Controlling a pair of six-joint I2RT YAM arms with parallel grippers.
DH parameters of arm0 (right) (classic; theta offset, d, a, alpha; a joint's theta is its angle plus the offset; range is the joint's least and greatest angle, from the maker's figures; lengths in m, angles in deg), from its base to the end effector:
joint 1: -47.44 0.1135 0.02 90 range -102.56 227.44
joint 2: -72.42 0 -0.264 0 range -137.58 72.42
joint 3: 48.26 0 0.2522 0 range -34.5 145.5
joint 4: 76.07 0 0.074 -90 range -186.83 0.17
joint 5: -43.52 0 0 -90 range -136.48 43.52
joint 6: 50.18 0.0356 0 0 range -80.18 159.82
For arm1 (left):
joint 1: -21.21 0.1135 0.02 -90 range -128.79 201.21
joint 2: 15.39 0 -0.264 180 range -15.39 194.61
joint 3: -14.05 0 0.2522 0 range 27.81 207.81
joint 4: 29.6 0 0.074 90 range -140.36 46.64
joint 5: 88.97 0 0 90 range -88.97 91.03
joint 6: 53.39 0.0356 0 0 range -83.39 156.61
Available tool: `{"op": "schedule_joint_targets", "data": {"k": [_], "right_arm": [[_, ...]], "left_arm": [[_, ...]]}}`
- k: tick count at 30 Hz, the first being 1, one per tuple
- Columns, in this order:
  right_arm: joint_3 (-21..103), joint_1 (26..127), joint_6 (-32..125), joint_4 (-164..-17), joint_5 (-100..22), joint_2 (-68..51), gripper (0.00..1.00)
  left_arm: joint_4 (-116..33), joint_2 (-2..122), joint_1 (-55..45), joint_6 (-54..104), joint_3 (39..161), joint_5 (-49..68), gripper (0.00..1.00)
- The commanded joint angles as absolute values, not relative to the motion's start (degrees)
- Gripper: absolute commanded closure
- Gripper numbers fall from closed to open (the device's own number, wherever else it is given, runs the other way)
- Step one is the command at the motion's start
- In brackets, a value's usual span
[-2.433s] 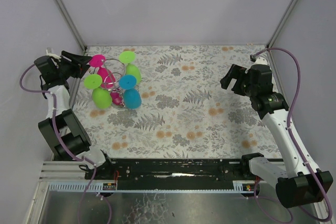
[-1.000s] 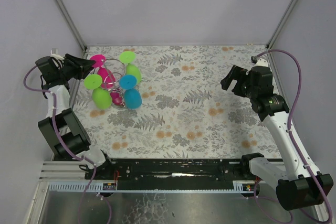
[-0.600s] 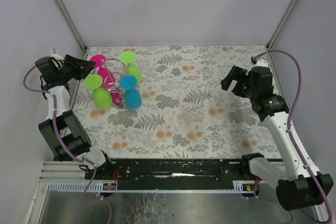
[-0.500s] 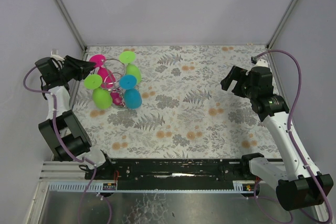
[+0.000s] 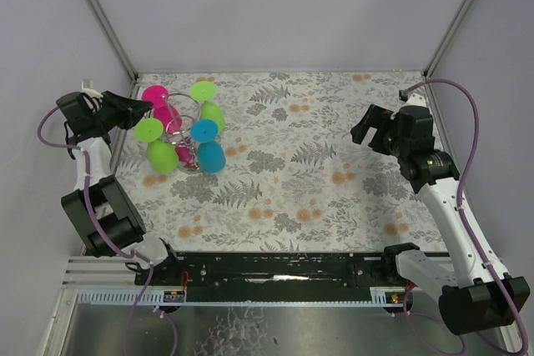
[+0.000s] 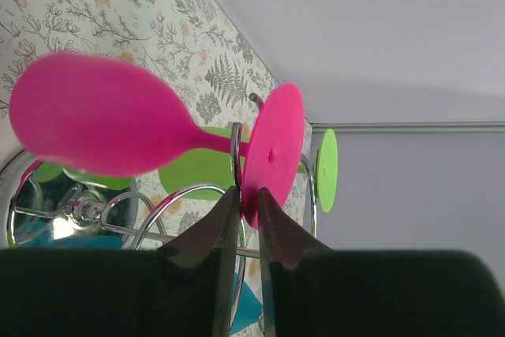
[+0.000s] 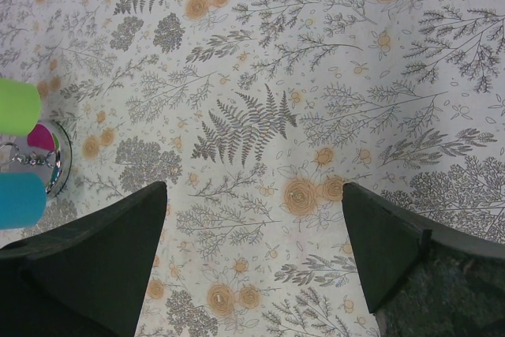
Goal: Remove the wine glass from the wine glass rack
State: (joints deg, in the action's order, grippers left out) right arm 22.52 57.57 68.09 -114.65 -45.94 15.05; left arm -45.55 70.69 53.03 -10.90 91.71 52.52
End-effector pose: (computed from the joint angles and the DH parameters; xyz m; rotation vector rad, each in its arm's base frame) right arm 0.2186 0.0394 0.3477 0.3151 2.0127 0.4345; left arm 0.3028 0.1551 0.3003 -0.7522 1.8257 -1.0667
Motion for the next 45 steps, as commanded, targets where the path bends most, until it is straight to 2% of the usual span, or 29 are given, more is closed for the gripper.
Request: {"op": "schedule_joint_targets", "data": {"k": [1, 7, 17, 28, 45], "right_arm": [[23.3, 57.8, 66.9, -113.0, -46.8, 15.2, 0.01], [23.3, 57.7, 66.7, -113.0, -47.0, 14.9, 0.01], [23.1, 57.8, 66.9, -112.3, -46.7, 14.2, 0.01], [23.3, 57.7, 66.9, -112.1, -47.0, 13.7, 0.01], [23.3, 57.8, 67.0, -111.7, -47.0, 13.2, 0.01]], "left_arm": [[-46.0, 69.1, 52.7, -11.2, 91.0, 55.2, 0.89], [-47.4, 68.9, 53.4, -12.3, 91.4, 57.0, 1.00], [-46.4, 68.5, 54.9, -17.9, 91.2, 58.5, 1.00], [-36.0, 68.9, 56.2, -30.0, 87.6, 60.1, 1.00], [-33.9, 67.9, 57.7, -33.0, 87.7, 60.6, 1.00]]}}
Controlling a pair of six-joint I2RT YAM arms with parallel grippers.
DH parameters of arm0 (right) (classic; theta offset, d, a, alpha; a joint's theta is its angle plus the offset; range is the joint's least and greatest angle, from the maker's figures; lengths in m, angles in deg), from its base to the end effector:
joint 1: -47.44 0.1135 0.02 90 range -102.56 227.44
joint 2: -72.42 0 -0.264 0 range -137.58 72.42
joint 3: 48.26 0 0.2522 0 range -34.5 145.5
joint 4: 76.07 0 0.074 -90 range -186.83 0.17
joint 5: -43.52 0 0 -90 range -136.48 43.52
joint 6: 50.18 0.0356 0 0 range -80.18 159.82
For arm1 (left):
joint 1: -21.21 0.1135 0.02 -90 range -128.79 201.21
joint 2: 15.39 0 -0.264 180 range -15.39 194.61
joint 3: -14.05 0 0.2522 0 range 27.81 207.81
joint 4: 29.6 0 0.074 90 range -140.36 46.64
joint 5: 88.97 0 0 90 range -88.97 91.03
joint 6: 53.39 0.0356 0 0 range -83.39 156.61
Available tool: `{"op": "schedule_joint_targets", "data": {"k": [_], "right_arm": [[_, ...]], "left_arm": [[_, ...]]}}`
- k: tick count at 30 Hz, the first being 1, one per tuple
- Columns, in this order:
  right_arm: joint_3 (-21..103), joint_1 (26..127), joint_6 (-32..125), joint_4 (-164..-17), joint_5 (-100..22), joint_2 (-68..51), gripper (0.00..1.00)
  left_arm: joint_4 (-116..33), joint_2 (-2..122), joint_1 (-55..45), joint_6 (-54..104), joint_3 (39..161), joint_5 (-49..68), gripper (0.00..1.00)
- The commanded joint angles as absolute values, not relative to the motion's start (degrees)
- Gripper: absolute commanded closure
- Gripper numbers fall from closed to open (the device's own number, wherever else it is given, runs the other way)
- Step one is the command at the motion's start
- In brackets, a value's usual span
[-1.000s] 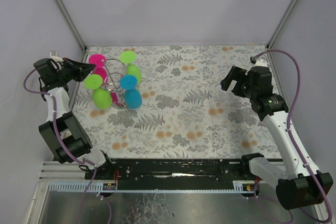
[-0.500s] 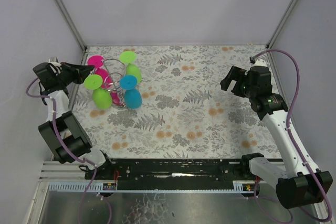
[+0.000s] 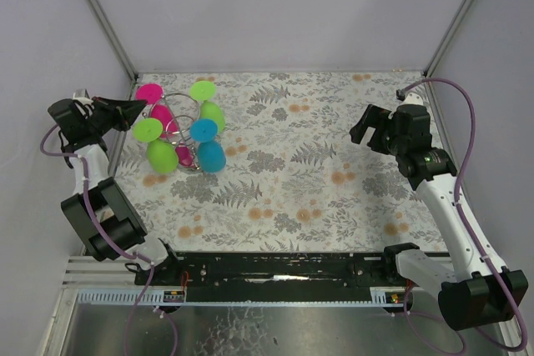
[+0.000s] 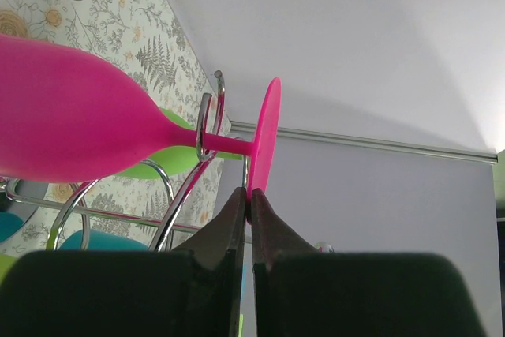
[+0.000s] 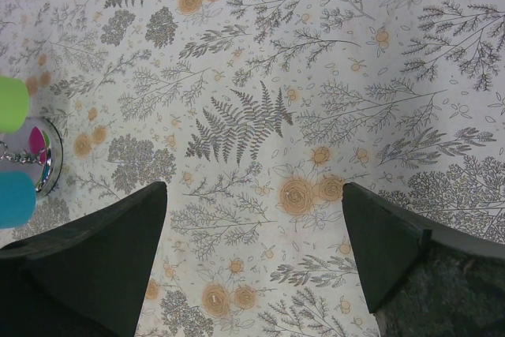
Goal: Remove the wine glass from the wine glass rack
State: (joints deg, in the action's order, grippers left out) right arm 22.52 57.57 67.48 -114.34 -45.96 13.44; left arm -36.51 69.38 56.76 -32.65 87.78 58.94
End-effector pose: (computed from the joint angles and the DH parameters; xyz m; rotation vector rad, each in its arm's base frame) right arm 0.2253 0.0406 0.3425 0.3080 2.0358 0.4217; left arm 0.2875 0.1684 0.2995 -0.9887 1.6793 -1.3385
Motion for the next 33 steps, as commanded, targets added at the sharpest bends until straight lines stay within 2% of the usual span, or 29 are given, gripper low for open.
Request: {"op": "schedule_joint_targets", "data": {"k": [1, 21, 33], "right_arm": [[23.2, 57.8, 67.0, -111.7, -47.0, 13.3, 0.01], [23.3, 57.8, 66.7, -110.9, -46.5, 12.2, 0.01], [23.4, 57.8, 66.7, -110.6, -46.5, 11.7, 0.01]], "left_arm": [[-34.3, 68.0, 57.8, -32.6, 88.0, 60.5, 1.00], [-28.3, 73.7, 57.9, -35.9, 92.4, 59.6, 1.00], [-26.5, 73.7, 57.3, -36.2, 92.0, 54.7, 1.00]]}}
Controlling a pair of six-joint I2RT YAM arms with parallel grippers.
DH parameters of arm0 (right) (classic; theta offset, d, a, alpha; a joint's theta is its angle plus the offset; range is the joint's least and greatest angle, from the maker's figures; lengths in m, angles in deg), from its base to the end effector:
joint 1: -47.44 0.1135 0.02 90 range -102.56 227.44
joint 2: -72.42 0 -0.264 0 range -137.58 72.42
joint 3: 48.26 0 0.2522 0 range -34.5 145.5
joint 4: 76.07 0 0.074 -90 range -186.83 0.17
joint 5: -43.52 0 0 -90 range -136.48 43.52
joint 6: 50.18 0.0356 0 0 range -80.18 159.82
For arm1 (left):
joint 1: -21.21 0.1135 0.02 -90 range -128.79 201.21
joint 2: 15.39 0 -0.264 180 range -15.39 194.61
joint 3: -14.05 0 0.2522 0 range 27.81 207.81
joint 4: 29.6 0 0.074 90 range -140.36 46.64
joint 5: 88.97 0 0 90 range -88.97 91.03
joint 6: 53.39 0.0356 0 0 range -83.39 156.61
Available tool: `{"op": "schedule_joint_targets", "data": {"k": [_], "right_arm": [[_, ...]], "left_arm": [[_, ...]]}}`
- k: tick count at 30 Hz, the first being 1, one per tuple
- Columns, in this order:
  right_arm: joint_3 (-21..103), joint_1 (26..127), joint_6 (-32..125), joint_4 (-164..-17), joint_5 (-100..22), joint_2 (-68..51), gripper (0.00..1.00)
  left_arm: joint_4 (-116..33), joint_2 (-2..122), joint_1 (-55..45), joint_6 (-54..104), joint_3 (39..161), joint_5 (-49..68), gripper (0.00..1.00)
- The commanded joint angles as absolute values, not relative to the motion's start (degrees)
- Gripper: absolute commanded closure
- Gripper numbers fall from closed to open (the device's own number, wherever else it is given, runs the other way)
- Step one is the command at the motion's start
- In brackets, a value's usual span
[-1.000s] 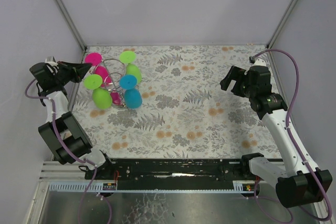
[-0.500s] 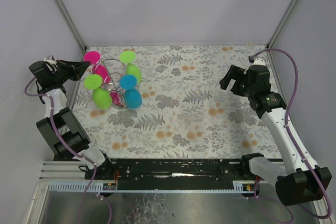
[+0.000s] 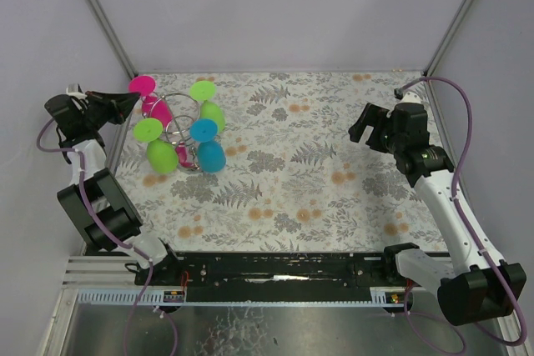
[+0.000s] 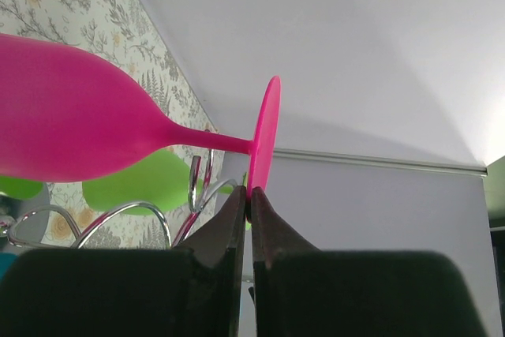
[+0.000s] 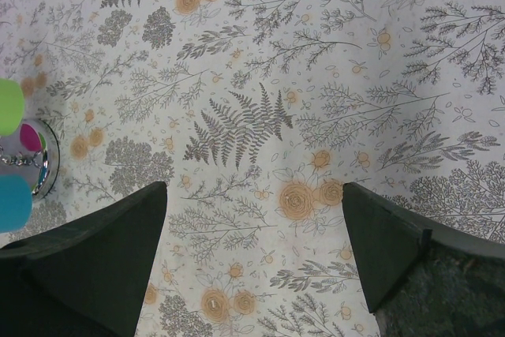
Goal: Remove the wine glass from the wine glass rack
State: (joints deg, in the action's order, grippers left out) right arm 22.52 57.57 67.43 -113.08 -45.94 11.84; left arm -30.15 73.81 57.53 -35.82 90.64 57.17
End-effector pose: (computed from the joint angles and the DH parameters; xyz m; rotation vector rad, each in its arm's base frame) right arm 0.2326 0.0419 0.3387 0.3078 2.0418 0.4200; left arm 0.3026 0.1857 0.3011 -0.9874 1.6147 -1.3123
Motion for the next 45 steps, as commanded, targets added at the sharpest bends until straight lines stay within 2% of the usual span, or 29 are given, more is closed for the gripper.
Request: {"op": "schedule_joint_targets", "data": {"k": [1, 22, 45], "right_arm": [[23.5, 57.7, 66.7, -110.6, -46.5, 11.6, 0.01], [23.6, 57.8, 66.6, -111.0, -46.2, 12.0, 0.01], [23.7, 57.8, 65.6, -111.7, -44.4, 13.1, 0.01]], "left_arm": [[-26.5, 73.6, 57.2, -36.1, 91.8, 54.0, 1.00], [-26.8, 67.0, 57.2, -35.4, 88.2, 48.6, 1.00], [-24.4, 65.5, 57.2, -29.7, 93.8, 51.4, 1.00]]}}
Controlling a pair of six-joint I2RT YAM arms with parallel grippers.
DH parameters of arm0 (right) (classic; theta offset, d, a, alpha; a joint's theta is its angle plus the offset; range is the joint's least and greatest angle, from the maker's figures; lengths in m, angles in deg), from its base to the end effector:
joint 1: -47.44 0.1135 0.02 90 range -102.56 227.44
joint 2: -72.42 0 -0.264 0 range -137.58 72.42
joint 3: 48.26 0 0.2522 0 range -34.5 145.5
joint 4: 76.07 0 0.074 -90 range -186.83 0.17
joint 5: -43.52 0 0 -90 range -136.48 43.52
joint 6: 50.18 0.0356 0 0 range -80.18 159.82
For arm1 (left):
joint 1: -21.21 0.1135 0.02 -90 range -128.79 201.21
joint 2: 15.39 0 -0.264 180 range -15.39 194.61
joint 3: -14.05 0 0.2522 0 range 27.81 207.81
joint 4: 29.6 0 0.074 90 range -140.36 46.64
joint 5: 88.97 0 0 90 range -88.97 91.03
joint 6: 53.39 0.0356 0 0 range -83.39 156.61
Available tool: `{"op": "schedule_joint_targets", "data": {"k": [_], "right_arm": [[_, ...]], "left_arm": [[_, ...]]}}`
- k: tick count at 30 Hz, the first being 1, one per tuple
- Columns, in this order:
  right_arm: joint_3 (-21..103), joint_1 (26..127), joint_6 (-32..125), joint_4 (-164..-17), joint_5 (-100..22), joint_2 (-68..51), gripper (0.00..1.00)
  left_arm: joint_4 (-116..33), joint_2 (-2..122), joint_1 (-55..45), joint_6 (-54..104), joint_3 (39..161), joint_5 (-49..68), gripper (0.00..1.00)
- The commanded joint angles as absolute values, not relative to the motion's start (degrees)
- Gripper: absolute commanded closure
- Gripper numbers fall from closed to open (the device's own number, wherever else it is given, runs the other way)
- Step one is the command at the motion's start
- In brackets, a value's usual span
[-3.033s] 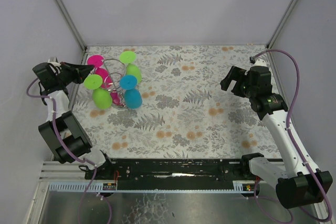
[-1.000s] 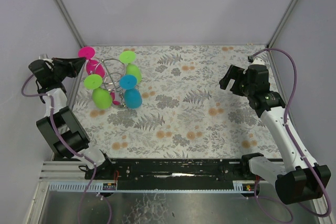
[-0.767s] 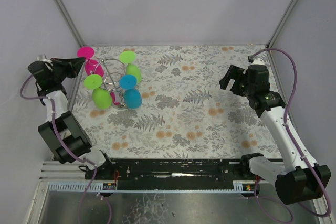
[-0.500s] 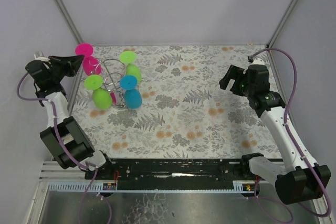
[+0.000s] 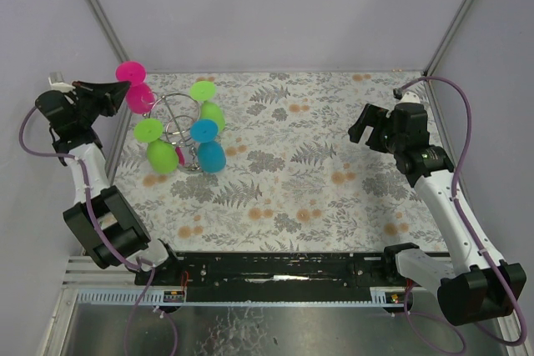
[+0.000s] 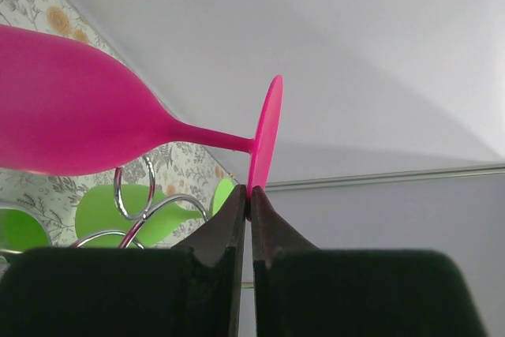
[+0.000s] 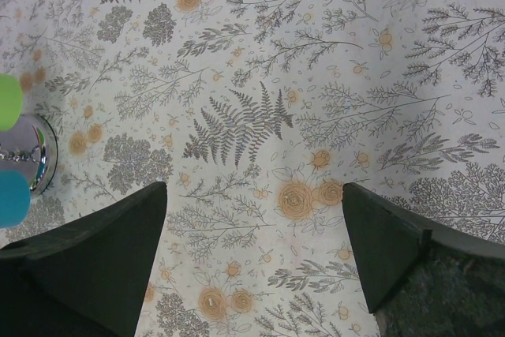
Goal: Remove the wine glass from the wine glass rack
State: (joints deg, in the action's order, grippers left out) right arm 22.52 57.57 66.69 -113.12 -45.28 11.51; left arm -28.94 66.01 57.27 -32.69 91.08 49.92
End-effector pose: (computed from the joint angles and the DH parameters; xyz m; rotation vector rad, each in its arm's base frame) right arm 0.2338 0.0425 0.3374 0.2885 2.0516 0.4220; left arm 0.2819 0.1721 0.3490 -0.8587 1.5114 -1.1253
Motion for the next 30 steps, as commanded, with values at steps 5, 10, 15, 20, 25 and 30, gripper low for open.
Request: {"op": "schedule_joint_targets", "data": {"k": [5, 10, 15, 20, 25, 30], "right_arm": [[23.2, 57.8, 65.8, -112.0, -44.5, 14.0, 0.01], [23.1, 57.8, 66.1, -112.2, -44.4, 14.5, 0.01], [23.2, 57.8, 66.2, -112.4, -44.3, 14.5, 0.01], [22.7, 57.8, 66.6, -112.2, -44.5, 14.8, 0.01], [22.9, 57.8, 66.8, -111.8, -44.0, 14.3, 0.01], [22.9, 57.8, 66.9, -111.7, -43.4, 13.6, 0.01]], "left_arm": [[-24.8, 66.4, 56.8, -25.2, 95.3, 52.1, 1.00], [-25.0, 67.5, 56.3, -19.8, 97.8, 51.9, 1.00], [-26.7, 67.6, 55.5, -15.1, 100.7, 52.2, 1.00], [-29.2, 64.8, 53.9, -9.2, 100.9, 52.6, 1.00], [-36.1, 60.7, 50.3, 1.4, 103.0, 51.9, 1.00], [-43.4, 58.3, 45.0, 13.0, 109.3, 50.1, 1.00]]}}
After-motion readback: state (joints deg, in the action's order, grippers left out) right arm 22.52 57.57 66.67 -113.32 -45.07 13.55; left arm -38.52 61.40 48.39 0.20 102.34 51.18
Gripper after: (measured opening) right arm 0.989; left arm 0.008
